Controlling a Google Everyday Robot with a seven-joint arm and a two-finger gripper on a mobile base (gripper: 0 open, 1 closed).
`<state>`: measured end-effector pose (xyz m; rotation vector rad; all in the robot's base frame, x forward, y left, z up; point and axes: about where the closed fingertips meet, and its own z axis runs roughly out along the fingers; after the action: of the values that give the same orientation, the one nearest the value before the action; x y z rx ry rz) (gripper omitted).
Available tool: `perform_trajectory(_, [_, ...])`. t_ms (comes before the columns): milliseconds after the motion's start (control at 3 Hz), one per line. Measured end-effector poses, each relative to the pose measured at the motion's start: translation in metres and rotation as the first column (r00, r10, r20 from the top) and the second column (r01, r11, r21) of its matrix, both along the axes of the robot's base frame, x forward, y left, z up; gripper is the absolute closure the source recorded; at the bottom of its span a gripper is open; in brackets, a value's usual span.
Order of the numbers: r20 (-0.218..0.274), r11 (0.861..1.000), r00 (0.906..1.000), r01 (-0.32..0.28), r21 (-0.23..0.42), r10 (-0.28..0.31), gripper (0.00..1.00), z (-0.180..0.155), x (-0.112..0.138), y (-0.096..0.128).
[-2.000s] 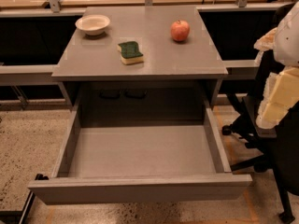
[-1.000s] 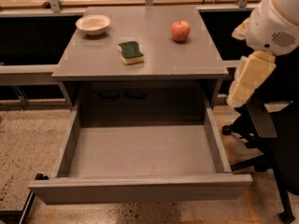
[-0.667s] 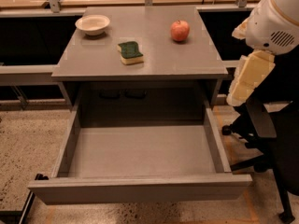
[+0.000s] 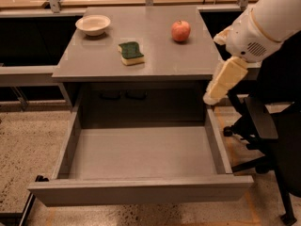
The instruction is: Place sponge into top drawer
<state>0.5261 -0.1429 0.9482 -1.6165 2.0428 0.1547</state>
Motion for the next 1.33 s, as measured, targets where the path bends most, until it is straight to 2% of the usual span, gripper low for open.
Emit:
perform_trajectory(333, [0.022, 0.995, 0.9978, -0.064, 0.073, 0.063, 0.0, -0.012, 0.047, 0.039])
perform_trajectory(667, [0.029, 0.975, 0.9989, -0.043, 0.22, 0.037, 0.0, -0.021, 0.1, 0.068])
perform_trajectory(1333, [0.022, 0.965, 0.9992, -0.038, 0.259, 0.034, 0.0, -0.029, 0.107, 0.07])
